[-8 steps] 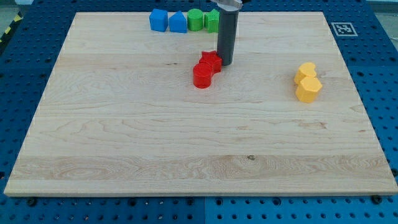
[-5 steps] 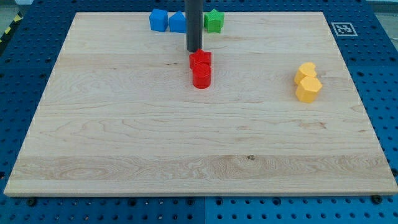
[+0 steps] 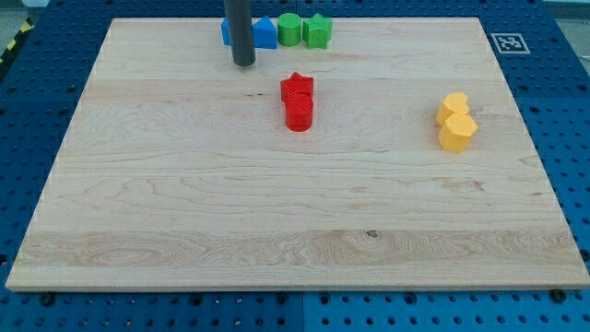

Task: Move the green circle left to the yellow heart

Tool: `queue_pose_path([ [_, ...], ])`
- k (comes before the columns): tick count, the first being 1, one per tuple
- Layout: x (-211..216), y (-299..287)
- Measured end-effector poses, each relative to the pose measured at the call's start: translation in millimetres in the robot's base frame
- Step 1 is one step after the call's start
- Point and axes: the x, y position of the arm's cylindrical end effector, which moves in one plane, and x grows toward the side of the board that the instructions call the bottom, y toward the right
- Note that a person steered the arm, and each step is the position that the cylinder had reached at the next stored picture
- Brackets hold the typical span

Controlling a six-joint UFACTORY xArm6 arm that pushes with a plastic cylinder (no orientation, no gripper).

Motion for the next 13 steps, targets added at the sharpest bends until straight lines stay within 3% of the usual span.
queue_pose_path([
  [4,-21,14],
  [7,-2,143],
  [9,-75,203],
  [10,-99,194],
  [13,-97,80],
])
